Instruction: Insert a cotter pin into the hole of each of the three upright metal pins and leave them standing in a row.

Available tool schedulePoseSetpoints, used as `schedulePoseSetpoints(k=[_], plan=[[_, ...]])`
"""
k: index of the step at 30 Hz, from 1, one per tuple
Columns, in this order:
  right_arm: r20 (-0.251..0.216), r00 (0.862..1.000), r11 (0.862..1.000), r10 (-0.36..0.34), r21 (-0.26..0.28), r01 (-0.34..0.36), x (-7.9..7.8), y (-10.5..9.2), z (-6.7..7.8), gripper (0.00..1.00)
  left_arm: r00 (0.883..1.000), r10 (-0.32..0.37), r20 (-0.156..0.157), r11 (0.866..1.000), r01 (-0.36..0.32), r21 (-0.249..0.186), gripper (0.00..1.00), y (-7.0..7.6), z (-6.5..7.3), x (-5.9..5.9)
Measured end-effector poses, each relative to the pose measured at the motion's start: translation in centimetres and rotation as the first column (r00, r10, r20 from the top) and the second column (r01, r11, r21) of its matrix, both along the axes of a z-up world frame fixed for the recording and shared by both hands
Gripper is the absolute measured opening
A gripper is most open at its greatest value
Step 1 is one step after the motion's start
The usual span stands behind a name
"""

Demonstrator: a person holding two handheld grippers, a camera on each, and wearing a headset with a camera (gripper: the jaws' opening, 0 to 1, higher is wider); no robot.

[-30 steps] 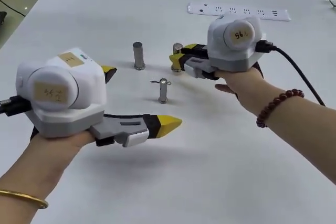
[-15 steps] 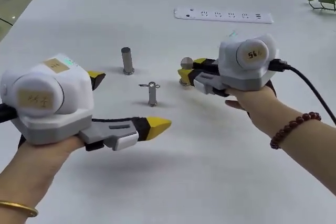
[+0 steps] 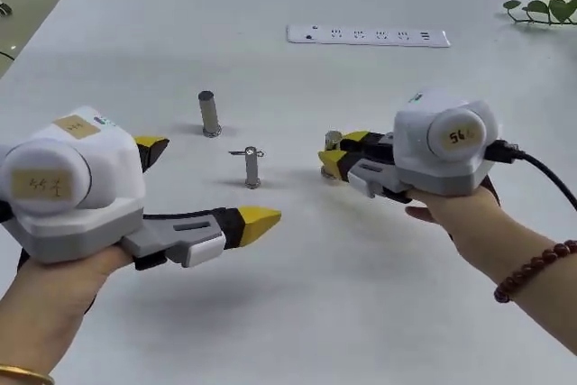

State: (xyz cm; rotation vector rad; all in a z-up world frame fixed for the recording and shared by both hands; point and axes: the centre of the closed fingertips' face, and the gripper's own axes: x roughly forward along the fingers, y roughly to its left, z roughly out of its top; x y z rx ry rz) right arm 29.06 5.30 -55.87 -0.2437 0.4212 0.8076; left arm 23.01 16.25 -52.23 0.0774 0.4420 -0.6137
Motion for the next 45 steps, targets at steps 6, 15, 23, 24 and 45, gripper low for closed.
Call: schedulePoseSetpoints(k=[6, 15, 23, 24, 45], plan=[[-0.009, 1.000, 1.000, -0.005, 0.003, 0.005, -1.0, -0.1, -0.4, 0.07, 1.000, 0.001, 0.001, 1.000, -0.001, 0.002, 0.93, 0.0, 0.0, -0.2], [-0.011, 1.000, 1.000, -0.010, 0.007, 0.010, -1.7, 0.0, -0.6, 0.07, 1.000, 0.002, 0.009, 1.000, -0.002, -0.003, 0.92, 0.0, 0.3, -0.2], [-0.012, 1.000, 1.000, -0.028, 0.006, 0.028, -2.3, -0.1, -0.8, 0.07, 1.000, -0.003, 0.012, 1.000, 0.003, -0.005, 0.92, -0.1, 0.3, -0.4], [-0.010, 1.000, 1.000, -0.028, 0.002, 0.028, -2.3, -0.1, -0.8, 0.07, 1.000, -0.003, 0.012, 1.000, 0.003, -0.006, 0.91, -0.1, 0.4, -0.4], [-0.039, 0.994, 0.995, -0.098, 0.004, 0.098, -3.4, -0.3, -1.6, 0.08, 1.000, -0.007, 0.012, 1.000, 0.007, -0.006, 0.91, -0.2, 0.2, -0.7]])
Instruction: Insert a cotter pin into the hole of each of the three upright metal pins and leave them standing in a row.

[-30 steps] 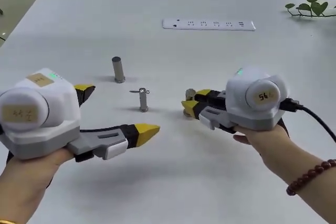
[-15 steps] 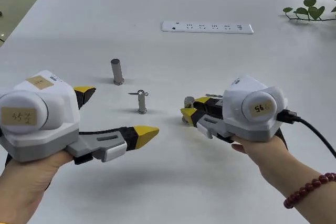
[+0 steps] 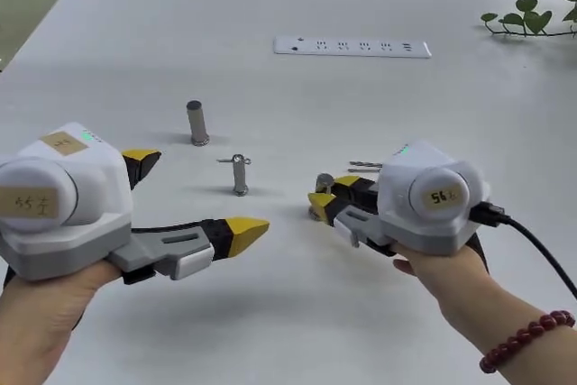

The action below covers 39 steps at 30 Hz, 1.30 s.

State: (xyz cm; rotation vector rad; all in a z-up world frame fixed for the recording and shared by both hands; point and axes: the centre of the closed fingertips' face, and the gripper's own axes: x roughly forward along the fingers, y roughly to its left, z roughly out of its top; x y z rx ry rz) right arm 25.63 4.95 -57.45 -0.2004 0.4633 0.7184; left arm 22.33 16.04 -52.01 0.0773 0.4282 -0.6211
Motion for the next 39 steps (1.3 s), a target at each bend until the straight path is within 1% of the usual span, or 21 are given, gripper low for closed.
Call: schedulePoseSetpoints(k=[3, 8, 9, 11, 16, 19, 21, 22, 26, 29, 31, 33, 37, 39], plan=[[0.000, 1.000, 1.000, -0.014, 0.006, 0.014, 0.0, 0.0, 0.0, 0.08, 1.000, 0.000, -0.001, 1.000, 0.000, -0.001, 0.91, -0.1, 0.0, 0.0], [-0.026, 0.999, 0.999, -0.030, 0.035, 0.031, 0.1, 0.0, 0.0, 0.09, 1.000, -0.002, -0.002, 1.000, 0.002, -0.003, 0.91, -0.1, 0.0, -0.1], [-0.027, 0.999, 0.999, -0.029, 0.035, 0.030, 0.1, 0.0, 0.1, 0.10, 1.000, -0.001, -0.002, 1.000, 0.001, -0.003, 0.91, -0.1, 0.0, -0.1], [-0.030, 0.999, 0.998, -0.030, 0.059, 0.032, 0.2, 0.1, 0.4, 0.14, 1.000, -0.001, -0.003, 1.000, 0.001, 0.000, 0.91, -0.1, 0.0, -0.1], [-0.047, 0.999, 0.998, -0.011, 0.069, 0.014, -0.1, -0.1, 0.9, 0.19, 1.000, 0.001, -0.001, 1.000, -0.001, -0.002, 0.91, -0.1, 0.1, 0.0], [-0.047, 0.999, 0.997, 0.015, 0.077, -0.011, -0.3, -0.5, 1.5, 0.21, 1.000, 0.005, 0.001, 1.000, -0.005, -0.005, 0.91, 0.0, 0.2, 0.0], [-0.056, 0.998, 0.997, 0.031, 0.077, -0.027, -0.4, -0.8, 1.7, 0.23, 1.000, 0.006, 0.000, 1.000, -0.006, -0.006, 0.91, 0.0, 0.2, 0.0], [-0.065, 0.997, 0.997, 0.043, 0.073, -0.038, -0.4, -1.0, 1.8, 0.24, 1.000, 0.007, 0.000, 1.000, -0.007, -0.006, 0.91, -0.1, 0.2, 0.0], [-0.065, 0.994, 0.994, 0.093, 0.070, -0.088, -0.7, -1.5, 2.7, 0.26, 1.000, 0.007, 0.000, 1.000, -0.007, -0.006, 0.91, -0.1, 0.2, 0.0], [-0.082, 0.989, 0.991, 0.126, 0.061, -0.121, -0.9, -2.0, 3.2, 0.27, 1.000, 0.009, -0.002, 1.000, -0.009, -0.007, 0.91, 0.0, 0.1, 0.0], [-0.095, 0.985, 0.989, 0.144, 0.056, -0.139, -0.7, -2.5, 3.1, 0.27, 1.000, 0.010, -0.002, 1.000, -0.010, -0.006, 0.91, 0.0, 0.1, 0.0], [-0.098, 0.982, 0.987, 0.162, 0.030, -0.160, -0.6, -3.0, 3.1, 0.27, 1.000, 0.011, -0.001, 1.000, -0.011, -0.007, 0.91, 0.1, 0.1, 0.1], [-0.117, 0.979, 0.986, 0.164, 0.009, -0.164, 0.0, -3.8, 3.0, 0.27, 1.000, 0.011, 0.003, 1.000, -0.011, -0.012, 0.91, 0.0, 0.2, 0.1], [-0.127, 0.977, 0.984, 0.173, -0.016, -0.177, 0.3, -4.1, 2.6, 0.27, 1.000, 0.010, 0.009, 1.000, -0.010, -0.011, 0.90, 0.0, 0.3, 0.1]])
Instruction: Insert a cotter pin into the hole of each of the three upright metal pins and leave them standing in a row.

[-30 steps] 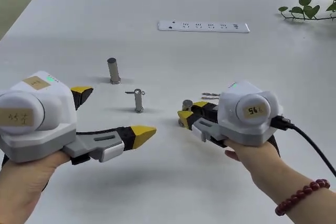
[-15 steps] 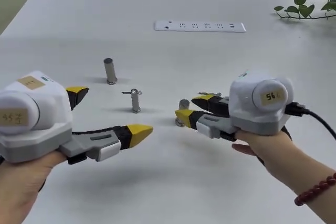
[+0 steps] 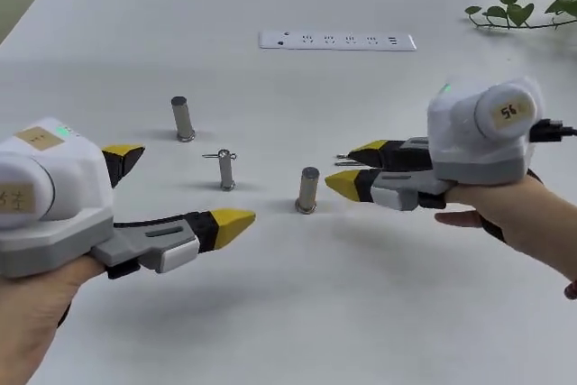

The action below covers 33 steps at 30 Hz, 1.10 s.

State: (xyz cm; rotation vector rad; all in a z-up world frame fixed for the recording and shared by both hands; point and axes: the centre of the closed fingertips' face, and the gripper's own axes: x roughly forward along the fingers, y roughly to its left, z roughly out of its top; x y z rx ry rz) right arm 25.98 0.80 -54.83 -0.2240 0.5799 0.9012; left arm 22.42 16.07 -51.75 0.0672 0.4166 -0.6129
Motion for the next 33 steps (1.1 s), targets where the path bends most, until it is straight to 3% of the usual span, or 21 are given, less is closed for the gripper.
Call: schedulePoseSetpoints(k=[7, 18, 33], plan=[[-0.055, 0.998, 0.999, -0.010, -0.036, 0.008, 1.7, -1.5, -1.4, 0.25, 1.000, -0.001, 0.002, 1.000, 0.001, 0.000, 0.88, 0.1, 0.0, 0.1], [-0.118, 0.993, 0.997, -0.027, -0.082, 0.017, 4.2, -2.3, -2.8, 0.20, 1.000, -0.026, -0.006, 1.000, 0.026, 0.012, 0.86, -0.3, -0.6, -0.1], [-0.169, 0.985, 0.979, 0.013, -0.198, -0.047, 5.0, -3.3, -5.0, 0.14, 1.000, -0.022, -0.005, 1.000, 0.022, 0.016, 0.81, 0.1, -0.8, 0.1]])
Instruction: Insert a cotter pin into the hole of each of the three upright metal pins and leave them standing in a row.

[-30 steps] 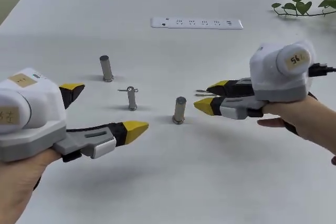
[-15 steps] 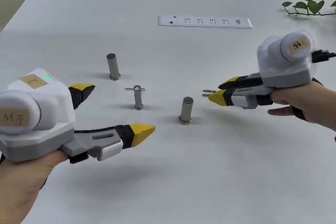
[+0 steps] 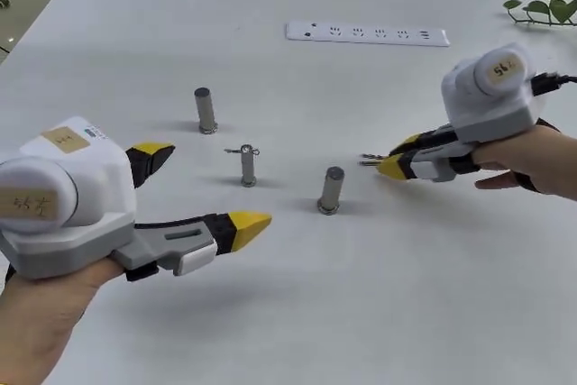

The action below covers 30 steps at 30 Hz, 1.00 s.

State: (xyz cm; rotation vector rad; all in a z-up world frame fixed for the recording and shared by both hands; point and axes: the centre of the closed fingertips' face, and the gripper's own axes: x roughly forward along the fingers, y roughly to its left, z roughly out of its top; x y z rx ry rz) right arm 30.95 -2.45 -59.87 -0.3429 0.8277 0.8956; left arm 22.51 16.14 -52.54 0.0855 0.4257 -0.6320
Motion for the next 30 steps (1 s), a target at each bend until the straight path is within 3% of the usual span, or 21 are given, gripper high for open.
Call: schedulePoseSetpoints(k=[10, 13, 20, 30], plan=[[0.003, 0.998, 0.996, 0.058, -0.066, -0.058, 0.2, -0.2, -0.3, 0.08, 1.000, 0.005, 0.002, 1.000, -0.005, -0.002, 0.80, 0.2, 0.0, 0.0], [0.007, 0.993, 0.985, 0.115, -0.128, -0.114, -0.2, -0.6, -0.6, 0.07, 1.000, 0.005, 0.003, 1.000, -0.005, -0.002, 0.80, 0.2, 0.1, 0.0], [0.005, 0.989, 0.977, 0.150, -0.154, -0.148, -0.3, -0.6, -0.8, 0.06, 1.000, 0.002, 0.008, 1.000, -0.002, -0.004, 0.80, 0.1, 0.2, 0.1], [-0.012, 0.971, 0.945, 0.237, -0.231, -0.233, -0.2, -0.8, -1.1, 0.00, 1.000, -0.002, 0.006, 1.000, 0.002, -0.001, 0.79, 0.2, 0.2, 0.1]])
